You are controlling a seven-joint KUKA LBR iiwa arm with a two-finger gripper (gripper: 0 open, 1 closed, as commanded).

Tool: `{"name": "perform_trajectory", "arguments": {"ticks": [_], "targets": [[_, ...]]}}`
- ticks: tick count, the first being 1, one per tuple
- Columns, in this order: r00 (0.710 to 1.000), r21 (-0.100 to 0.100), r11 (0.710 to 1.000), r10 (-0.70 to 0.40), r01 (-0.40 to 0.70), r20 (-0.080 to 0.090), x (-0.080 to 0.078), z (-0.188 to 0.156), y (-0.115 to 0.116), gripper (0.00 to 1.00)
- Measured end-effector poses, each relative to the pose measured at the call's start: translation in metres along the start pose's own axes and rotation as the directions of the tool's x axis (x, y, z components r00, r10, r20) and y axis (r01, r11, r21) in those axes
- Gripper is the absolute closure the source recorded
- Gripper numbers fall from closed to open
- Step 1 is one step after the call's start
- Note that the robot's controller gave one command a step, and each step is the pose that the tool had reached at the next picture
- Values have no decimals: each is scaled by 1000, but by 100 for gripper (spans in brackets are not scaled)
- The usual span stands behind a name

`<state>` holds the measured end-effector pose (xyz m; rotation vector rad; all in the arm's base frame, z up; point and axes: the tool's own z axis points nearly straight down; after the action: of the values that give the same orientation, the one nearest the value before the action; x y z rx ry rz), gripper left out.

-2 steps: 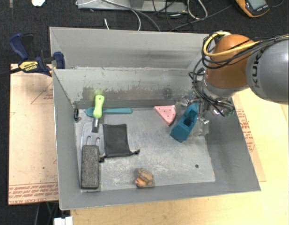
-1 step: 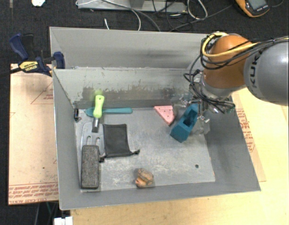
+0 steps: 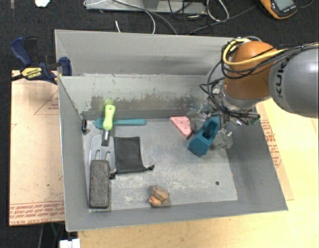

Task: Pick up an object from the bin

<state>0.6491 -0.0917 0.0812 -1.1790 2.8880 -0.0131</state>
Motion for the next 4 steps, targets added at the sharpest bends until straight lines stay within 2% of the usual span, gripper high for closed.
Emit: {"name": "perform_trajectory", "arguments": {"ticks": [1,2,3,4], "targets": [[986,-1,986,-167,167,6,-2,10,-7,100],[986,-2,986,-167,167,7,-2,10,-7,100],[984,-10,984,-179,179,3,18,-45,-18,100],[984,-4,984,-176,176,4,28,-87,-24,100]]}}
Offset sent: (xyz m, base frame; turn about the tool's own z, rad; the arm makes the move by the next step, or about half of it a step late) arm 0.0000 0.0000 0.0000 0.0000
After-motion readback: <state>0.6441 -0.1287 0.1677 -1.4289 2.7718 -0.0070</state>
